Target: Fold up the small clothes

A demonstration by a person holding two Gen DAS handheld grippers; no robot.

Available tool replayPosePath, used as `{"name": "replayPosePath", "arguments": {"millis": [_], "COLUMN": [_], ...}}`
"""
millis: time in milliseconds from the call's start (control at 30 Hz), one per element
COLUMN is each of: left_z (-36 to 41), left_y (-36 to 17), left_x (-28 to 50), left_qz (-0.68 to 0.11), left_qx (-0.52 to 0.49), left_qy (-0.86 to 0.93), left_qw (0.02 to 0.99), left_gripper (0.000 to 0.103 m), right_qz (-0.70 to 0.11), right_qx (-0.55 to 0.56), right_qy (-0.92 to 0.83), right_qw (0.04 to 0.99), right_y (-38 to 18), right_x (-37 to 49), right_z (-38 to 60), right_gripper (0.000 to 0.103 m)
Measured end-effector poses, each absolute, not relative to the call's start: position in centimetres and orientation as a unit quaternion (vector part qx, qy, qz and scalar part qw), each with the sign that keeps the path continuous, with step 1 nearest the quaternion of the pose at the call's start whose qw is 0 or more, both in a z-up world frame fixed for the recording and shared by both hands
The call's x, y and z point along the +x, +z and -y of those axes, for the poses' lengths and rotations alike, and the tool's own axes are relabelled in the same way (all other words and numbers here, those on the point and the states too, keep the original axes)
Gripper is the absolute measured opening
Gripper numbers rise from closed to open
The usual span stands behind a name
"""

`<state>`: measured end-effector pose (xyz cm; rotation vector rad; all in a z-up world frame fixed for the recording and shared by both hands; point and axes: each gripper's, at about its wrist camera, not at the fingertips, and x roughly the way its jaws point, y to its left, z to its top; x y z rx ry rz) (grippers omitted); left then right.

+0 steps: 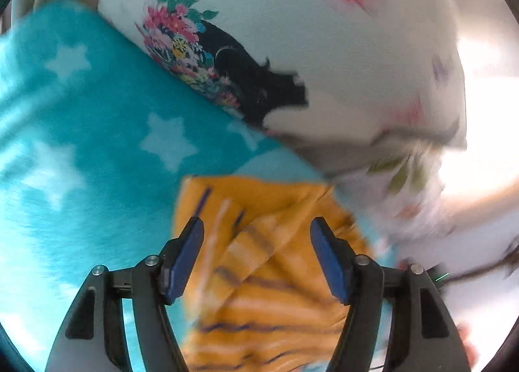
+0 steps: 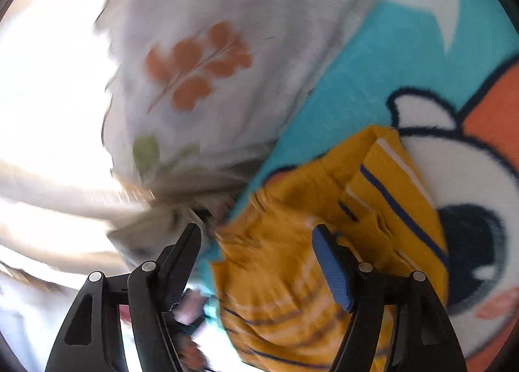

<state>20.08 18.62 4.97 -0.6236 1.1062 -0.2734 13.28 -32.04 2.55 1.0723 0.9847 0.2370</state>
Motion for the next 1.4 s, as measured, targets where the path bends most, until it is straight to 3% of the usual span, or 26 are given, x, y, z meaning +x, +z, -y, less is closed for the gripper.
{"name": "replayPosePath", "arguments": {"millis": [100,233,367,400,433,500,533,667,800,933,1067,1233,1400], "left_z": [-18.1,-18.8,-18.3,-18.1,-17.8,-17.3,-17.7,-19.8,-22.0,-22.7,-18.8,-11.8,-12.1], "left_y": [5.2,3.9,1.7,1.2,0.9,0.7,0.8,1.8,3.2,6.4,8.5,6.7,4.0], "left_x": [17.3,13.3,11.4,11.2,11.0,10.9,10.9,11.0,10.3,9.8,12.1,17.6,22.5], "left_qz": [-0.531,-0.545,-0.567,-0.576,-0.582,-0.604,-0.609,-0.602,-0.585,-0.546,-0.514,-0.516,-0.521], "left_qx": [-0.213,-0.197,-0.211,-0.210,-0.205,-0.170,-0.163,-0.161,-0.187,-0.172,-0.158,-0.101,-0.060], "left_qy": [-0.125,-0.156,-0.170,-0.163,-0.159,-0.137,-0.126,-0.074,-0.066,-0.058,-0.126,-0.185,-0.095], "left_qw": [0.810,0.800,0.778,0.773,0.771,0.766,0.766,0.778,0.787,0.818,0.834,0.830,0.846], "left_gripper": [0.067,0.069,0.071,0.070,0.065,0.012,0.011,0.012,0.026,0.032,0.047,0.048,0.048], "right_qz": [-0.494,-0.538,-0.550,-0.552,-0.552,-0.558,-0.564,-0.577,-0.557,-0.511,-0.498,-0.516,-0.558], "right_qx": [0.386,0.306,0.341,0.348,0.351,0.344,0.323,0.208,0.191,0.205,0.189,0.146,0.086], "right_qy": [0.095,0.060,0.063,0.064,0.070,0.093,0.086,-0.021,-0.101,-0.073,0.018,0.076,0.051], "right_qw": [0.773,0.783,0.760,0.755,0.753,0.749,0.755,0.790,0.802,0.831,0.846,0.841,0.823], "right_y": [4.2,3.7,1.1,0.4,0.2,-0.1,0.0,1.7,3.4,6.5,8.0,6.5,3.2], "right_x": [10.5,5.8,2.3,1.9,1.8,1.7,1.7,2.7,2.4,2.0,5.4,12.3,19.1], "right_z": [31.1,30.7,31.7,31.8,31.6,31.0,30.9,31.7,34.3,33.8,28.6,20.3,17.7], "right_gripper": [0.076,0.076,0.076,0.071,0.062,0.013,0.011,0.009,0.023,0.023,0.023,0.023,0.024]}}
